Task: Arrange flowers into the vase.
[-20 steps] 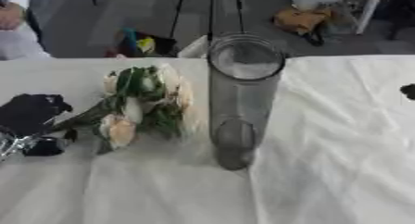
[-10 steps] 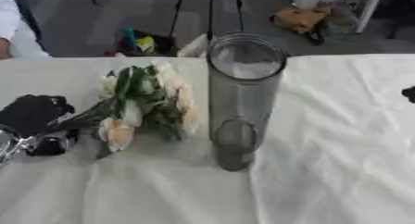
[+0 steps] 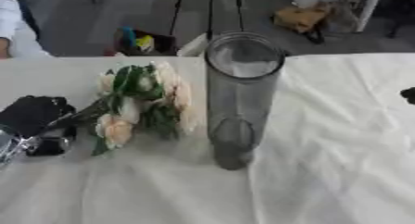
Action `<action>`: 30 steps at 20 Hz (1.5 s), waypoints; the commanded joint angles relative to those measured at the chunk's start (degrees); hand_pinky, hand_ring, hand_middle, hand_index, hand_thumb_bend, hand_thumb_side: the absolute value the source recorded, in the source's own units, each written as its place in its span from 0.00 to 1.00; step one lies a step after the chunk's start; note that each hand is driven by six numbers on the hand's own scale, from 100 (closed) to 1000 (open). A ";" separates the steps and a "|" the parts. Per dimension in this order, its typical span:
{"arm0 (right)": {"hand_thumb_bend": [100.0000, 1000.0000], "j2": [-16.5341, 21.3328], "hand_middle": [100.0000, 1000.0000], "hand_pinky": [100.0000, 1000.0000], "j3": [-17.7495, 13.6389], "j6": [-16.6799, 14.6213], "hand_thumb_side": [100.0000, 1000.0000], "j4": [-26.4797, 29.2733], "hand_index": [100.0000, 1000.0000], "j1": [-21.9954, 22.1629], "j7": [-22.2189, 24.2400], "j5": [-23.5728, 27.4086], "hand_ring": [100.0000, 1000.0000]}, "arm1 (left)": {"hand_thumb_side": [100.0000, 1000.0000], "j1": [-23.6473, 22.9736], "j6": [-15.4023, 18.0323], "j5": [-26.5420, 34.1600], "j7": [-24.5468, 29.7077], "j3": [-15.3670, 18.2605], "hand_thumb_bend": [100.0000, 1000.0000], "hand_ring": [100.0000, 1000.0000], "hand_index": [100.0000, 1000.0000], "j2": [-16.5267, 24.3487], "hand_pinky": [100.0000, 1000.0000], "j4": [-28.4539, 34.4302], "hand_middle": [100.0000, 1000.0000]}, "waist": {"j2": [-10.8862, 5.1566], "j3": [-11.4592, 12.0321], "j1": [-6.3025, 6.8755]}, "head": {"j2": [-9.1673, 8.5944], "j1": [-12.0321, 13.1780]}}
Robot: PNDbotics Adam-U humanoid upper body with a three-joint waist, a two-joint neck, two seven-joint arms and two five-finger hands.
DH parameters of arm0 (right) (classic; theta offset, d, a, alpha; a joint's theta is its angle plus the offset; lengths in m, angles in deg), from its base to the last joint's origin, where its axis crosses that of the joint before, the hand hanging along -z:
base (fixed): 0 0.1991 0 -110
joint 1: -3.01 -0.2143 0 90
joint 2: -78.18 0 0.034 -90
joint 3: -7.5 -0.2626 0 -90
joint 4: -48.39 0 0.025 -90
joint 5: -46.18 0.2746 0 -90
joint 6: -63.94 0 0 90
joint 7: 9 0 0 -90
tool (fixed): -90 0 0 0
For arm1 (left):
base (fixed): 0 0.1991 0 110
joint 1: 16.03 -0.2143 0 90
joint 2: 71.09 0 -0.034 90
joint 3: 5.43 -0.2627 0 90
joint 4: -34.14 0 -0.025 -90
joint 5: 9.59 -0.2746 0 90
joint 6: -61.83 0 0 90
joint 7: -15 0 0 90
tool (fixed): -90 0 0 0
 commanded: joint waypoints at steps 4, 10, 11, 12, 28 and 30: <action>0.04 0.70 0.46 0.79 -0.16 -0.05 0.99 1.10 0.81 -0.02 0.34 0.66 0.63 | 0.45 0.25 0.06 2.73 4.28 1.58 0.09 0.69 0.85 2.96 0.57 3.78 0.73 | -0.47 0.27 0.85 | -0.06 0.10; 0.04 0.59 0.46 0.79 -0.13 0.00 0.99 1.10 0.81 0.06 0.59 0.83 0.63 | 0.44 0.38 -0.20 3.31 6.60 1.89 0.11 0.70 0.86 3.35 0.58 5.13 0.74 | -0.56 0.23 0.79 | -0.08 0.17; 0.04 0.59 0.46 0.79 -0.13 0.01 0.99 1.10 0.81 0.08 0.63 0.86 0.63 | 0.44 0.46 -0.22 3.41 6.90 1.95 0.10 0.70 0.86 3.37 0.58 5.23 0.74 | -0.56 0.22 0.78 | -0.07 0.19; 0.04 0.58 0.46 0.79 -0.11 0.02 0.99 1.10 0.81 0.10 0.68 0.89 0.63 | 0.44 0.59 -0.25 3.43 7.14 1.99 0.10 0.70 0.85 3.44 0.57 5.31 0.73 | -0.57 0.20 0.80 | -0.10 0.23; 0.04 0.50 0.46 0.79 -0.09 -0.32 0.98 1.10 0.81 -0.14 1.01 1.47 0.63 | 0.40 3.31 1.02 0.62 9.40 2.14 0.13 0.69 0.83 2.46 0.56 0.52 0.72 | 0.00 -0.96 1.09 | -0.92 1.13; 0.04 0.45 0.46 0.79 -0.08 -0.30 0.98 1.10 0.81 -0.13 1.03 1.58 0.63 | 0.40 3.34 1.30 0.19 9.64 2.19 0.15 0.69 0.83 2.36 0.56 0.10 0.72 | 0.04 -1.00 1.12 | -0.99 1.12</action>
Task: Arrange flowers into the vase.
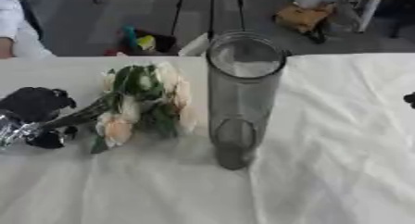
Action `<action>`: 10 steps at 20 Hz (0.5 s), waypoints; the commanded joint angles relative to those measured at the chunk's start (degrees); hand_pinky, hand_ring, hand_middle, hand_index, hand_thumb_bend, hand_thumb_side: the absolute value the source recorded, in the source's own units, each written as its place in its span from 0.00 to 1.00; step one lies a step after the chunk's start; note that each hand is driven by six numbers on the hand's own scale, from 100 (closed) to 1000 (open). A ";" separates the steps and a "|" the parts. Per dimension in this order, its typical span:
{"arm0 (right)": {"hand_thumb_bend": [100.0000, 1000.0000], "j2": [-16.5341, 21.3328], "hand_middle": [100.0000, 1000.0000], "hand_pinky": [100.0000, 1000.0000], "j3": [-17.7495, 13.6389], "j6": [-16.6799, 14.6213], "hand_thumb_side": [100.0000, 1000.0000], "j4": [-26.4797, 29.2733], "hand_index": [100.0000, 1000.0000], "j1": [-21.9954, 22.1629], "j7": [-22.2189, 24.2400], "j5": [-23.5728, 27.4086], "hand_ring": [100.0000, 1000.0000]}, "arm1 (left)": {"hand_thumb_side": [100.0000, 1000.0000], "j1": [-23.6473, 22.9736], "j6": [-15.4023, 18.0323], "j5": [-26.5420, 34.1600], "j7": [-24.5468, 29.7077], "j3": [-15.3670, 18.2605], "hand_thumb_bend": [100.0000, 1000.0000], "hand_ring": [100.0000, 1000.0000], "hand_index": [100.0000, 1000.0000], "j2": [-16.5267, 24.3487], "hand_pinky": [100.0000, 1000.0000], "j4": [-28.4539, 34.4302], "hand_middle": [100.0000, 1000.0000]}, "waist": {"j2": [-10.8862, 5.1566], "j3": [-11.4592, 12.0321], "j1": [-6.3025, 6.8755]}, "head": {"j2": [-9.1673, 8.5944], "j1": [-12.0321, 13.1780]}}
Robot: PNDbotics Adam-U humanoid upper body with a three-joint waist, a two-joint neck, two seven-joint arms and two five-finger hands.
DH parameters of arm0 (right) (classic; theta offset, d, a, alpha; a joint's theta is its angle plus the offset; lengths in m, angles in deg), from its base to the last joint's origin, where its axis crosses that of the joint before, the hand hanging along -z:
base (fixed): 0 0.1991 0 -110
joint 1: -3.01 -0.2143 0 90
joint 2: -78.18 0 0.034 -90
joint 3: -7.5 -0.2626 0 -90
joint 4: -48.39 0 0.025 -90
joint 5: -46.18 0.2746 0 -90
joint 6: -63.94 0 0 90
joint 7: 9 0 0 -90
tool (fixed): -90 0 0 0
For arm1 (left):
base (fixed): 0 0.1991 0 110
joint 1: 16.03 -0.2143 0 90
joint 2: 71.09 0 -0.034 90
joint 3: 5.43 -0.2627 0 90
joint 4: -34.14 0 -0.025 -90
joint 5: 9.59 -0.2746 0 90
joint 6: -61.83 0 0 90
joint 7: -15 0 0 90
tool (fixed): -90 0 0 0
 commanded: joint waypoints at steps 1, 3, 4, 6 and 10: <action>0.04 0.48 0.46 0.79 -0.36 -0.21 0.98 1.10 0.81 -0.52 0.07 0.47 0.63 | 0.40 1.17 0.41 -0.91 0.50 1.11 0.14 0.69 0.83 1.26 0.56 -0.24 0.72 | -0.12 -0.04 1.00 | -0.95 0.15; 0.04 0.46 0.45 0.79 -0.26 -0.19 0.98 1.10 0.81 -0.52 0.26 0.61 0.63 | 0.39 1.29 0.44 -1.16 0.47 1.23 0.14 0.69 0.83 1.13 0.56 -0.52 0.72 | -0.11 -0.05 1.00 | -0.99 0.13; 0.04 0.46 0.45 0.79 -0.22 -0.19 0.98 1.10 0.81 -0.52 0.35 0.68 0.63 | 0.39 1.37 0.45 -1.29 0.44 1.24 0.13 0.68 0.82 1.08 0.55 -0.69 0.71 | -0.10 -0.07 1.01 | -1.03 0.14; 0.04 0.44 0.45 0.79 -0.20 -0.18 0.98 1.10 0.81 -0.53 0.48 0.83 0.63 | 0.40 1.57 0.40 -1.53 0.15 1.29 0.10 0.67 0.81 0.93 0.54 -1.04 0.70 | -0.07 -0.13 1.01 | -1.13 0.19; 0.04 0.41 0.45 0.79 -0.20 -0.13 0.98 1.10 0.81 -0.48 0.72 1.00 0.63 | 0.41 1.85 0.03 -1.47 -1.31 1.50 0.05 0.63 0.76 0.56 0.52 -1.80 0.65 | -0.01 -0.28 0.97 | -1.24 0.24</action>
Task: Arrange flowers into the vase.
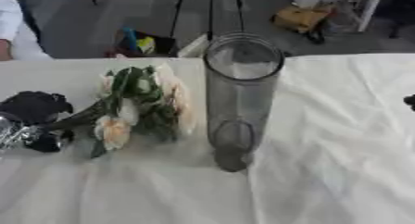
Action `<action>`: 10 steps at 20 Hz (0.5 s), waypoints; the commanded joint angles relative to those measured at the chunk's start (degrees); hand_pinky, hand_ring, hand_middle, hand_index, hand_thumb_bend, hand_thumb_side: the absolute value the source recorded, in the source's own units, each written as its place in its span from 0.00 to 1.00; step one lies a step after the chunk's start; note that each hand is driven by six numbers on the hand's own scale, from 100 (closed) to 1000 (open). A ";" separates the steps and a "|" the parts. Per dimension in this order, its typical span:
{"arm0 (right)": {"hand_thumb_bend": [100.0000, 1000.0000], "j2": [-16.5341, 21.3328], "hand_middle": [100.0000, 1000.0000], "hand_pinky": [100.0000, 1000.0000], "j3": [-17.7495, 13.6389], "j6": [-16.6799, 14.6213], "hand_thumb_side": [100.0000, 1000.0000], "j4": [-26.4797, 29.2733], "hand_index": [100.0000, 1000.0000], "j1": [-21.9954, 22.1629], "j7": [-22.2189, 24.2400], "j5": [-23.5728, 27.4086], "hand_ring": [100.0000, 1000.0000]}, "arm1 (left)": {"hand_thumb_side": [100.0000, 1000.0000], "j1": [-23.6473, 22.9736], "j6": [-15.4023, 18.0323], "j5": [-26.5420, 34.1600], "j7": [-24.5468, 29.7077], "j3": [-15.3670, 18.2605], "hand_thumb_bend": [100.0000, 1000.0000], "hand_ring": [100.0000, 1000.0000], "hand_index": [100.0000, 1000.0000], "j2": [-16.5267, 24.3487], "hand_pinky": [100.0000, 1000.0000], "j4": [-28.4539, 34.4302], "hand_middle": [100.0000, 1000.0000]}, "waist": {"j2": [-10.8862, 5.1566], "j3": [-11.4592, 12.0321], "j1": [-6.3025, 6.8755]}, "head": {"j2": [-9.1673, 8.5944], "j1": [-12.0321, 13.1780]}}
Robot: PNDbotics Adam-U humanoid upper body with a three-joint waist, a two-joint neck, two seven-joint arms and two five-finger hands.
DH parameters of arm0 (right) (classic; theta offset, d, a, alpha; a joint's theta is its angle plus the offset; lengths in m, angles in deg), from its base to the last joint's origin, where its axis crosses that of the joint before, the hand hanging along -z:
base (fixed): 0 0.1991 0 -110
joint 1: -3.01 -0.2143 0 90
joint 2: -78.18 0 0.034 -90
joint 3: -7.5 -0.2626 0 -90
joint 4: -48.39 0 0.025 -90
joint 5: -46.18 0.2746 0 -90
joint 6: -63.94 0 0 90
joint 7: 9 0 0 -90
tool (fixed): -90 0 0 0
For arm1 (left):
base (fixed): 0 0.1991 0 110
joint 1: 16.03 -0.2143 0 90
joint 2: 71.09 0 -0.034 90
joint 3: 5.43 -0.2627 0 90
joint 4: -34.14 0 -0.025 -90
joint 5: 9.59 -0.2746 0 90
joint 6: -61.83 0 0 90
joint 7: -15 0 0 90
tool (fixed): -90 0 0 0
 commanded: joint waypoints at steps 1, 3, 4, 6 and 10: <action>0.04 0.45 0.45 0.79 -0.23 -0.05 0.98 1.10 0.81 -0.46 0.33 0.45 0.63 | 0.41 1.12 -0.32 -0.04 -1.39 1.12 0.05 0.62 0.75 0.90 0.52 -0.35 0.64 | -0.15 -0.14 0.71 | -0.76 0.24; 0.04 0.42 0.45 0.79 -0.25 -0.02 0.97 1.10 0.81 -0.44 0.41 0.48 0.63 | 0.41 1.19 -0.41 0.19 -2.15 1.13 0.02 0.58 0.73 0.78 0.50 -0.67 0.60 | -0.12 -0.16 0.71 | -0.81 0.24; 0.04 0.40 0.45 0.79 -0.24 -0.02 0.98 1.10 0.81 -0.44 0.45 0.49 0.63 | 0.41 1.21 -0.43 0.33 -2.43 1.11 0.02 0.57 0.72 0.72 0.50 -0.82 0.59 | -0.10 -0.17 0.71 | -0.84 0.23; 0.05 0.36 0.45 0.80 -0.24 -0.03 0.97 1.10 0.82 -0.43 0.53 0.50 0.63 | 0.42 1.27 -0.38 0.64 -2.71 1.08 0.00 0.53 0.69 0.57 0.46 -1.16 0.55 | -0.05 -0.18 0.68 | -0.84 0.26; 0.05 0.26 0.45 0.80 -0.27 0.02 0.97 1.10 0.82 -0.37 0.65 0.49 0.63 | 0.41 1.44 -0.17 1.90 -3.16 1.11 0.00 0.48 0.66 0.16 0.41 -1.46 0.51 | 0.06 -0.13 0.59 | -0.85 0.34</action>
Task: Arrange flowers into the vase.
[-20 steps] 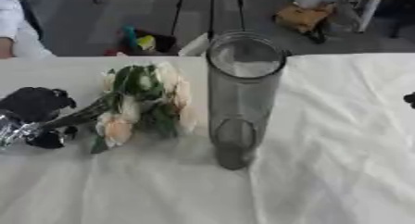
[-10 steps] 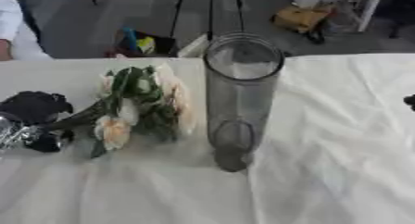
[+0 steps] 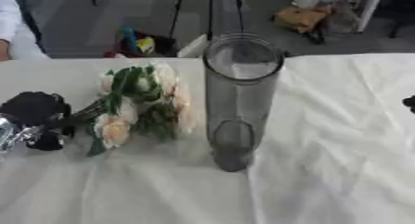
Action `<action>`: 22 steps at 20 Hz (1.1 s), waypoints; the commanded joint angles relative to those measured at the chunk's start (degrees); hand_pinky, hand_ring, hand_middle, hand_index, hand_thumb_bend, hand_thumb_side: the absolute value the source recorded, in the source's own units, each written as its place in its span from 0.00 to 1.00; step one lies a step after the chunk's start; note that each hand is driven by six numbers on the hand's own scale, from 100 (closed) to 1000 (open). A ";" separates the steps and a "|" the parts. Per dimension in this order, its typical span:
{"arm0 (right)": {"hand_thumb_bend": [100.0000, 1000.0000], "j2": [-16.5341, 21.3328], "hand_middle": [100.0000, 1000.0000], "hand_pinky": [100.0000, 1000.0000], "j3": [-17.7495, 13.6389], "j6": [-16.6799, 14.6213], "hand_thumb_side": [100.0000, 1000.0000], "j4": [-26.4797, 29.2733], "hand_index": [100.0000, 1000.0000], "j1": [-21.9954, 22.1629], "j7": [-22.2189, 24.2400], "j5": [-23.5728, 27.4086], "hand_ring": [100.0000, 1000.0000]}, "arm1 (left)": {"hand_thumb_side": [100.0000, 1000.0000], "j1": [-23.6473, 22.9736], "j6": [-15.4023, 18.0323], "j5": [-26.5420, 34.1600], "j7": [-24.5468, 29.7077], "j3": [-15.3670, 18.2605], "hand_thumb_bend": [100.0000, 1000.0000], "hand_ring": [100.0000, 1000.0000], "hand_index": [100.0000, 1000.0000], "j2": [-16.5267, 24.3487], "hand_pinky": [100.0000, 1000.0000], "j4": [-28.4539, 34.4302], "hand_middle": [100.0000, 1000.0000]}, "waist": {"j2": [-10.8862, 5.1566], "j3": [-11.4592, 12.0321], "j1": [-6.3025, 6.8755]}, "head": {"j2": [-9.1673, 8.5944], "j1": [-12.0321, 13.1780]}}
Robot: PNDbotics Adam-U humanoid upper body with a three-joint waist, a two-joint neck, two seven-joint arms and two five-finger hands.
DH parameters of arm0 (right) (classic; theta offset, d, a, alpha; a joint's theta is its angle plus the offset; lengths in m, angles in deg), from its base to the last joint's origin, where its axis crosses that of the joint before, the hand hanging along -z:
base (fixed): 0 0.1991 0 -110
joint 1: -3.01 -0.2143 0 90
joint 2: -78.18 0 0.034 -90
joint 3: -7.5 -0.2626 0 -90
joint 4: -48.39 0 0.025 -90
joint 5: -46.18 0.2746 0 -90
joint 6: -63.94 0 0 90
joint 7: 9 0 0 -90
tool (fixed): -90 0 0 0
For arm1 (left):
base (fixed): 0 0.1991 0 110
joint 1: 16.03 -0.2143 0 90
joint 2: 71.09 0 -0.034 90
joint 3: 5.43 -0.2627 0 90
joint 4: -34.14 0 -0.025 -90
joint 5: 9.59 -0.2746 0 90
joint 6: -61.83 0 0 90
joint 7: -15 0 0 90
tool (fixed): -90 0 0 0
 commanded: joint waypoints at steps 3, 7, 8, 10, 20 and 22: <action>0.05 0.56 0.45 0.80 -0.32 0.02 0.97 1.10 0.82 -0.36 0.25 0.25 0.63 | 0.39 1.09 0.03 2.19 -1.69 0.80 0.00 0.48 0.64 0.56 0.40 0.03 0.52 | 0.00 0.01 0.52 | -0.79 0.23; 0.05 0.46 0.45 0.80 -0.34 0.09 0.97 1.10 0.82 -0.25 0.35 0.25 0.63 | 0.38 1.19 0.04 4.02 -2.48 0.73 0.00 0.44 0.59 0.49 0.37 -0.15 0.48 | 0.00 0.08 0.50 | -0.68 0.31; 0.05 0.43 0.45 0.80 -0.35 0.13 0.97 1.10 0.82 -0.23 0.36 0.25 0.63 | 0.37 1.22 0.22 4.43 -2.40 0.65 0.00 0.43 0.58 0.50 0.36 -0.20 0.47 | -0.01 0.09 0.51 | -0.66 0.33; 0.05 0.36 0.45 0.80 -0.39 0.19 0.97 1.10 0.82 -0.21 0.36 0.24 0.63 | 0.36 1.21 0.75 5.31 -1.98 0.53 0.00 0.35 0.53 0.45 0.30 -0.34 0.40 | 0.00 0.12 0.53 | -0.70 0.34; 0.05 0.15 0.44 0.80 -0.58 0.15 0.97 1.10 0.82 -0.27 0.36 0.36 0.63 | 0.37 1.34 0.13 7.43 -1.17 0.80 0.00 0.07 0.36 -0.18 0.05 -1.96 0.18 | 0.17 -0.36 0.57 | -1.23 0.51; 0.05 0.13 0.44 0.80 -0.63 0.15 0.96 1.10 0.82 -0.28 0.34 0.38 0.63 | 0.40 1.30 -0.08 7.63 -1.50 0.88 0.00 0.05 0.33 -0.33 0.02 -2.36 0.17 | 0.21 -0.43 0.55 | -1.32 0.49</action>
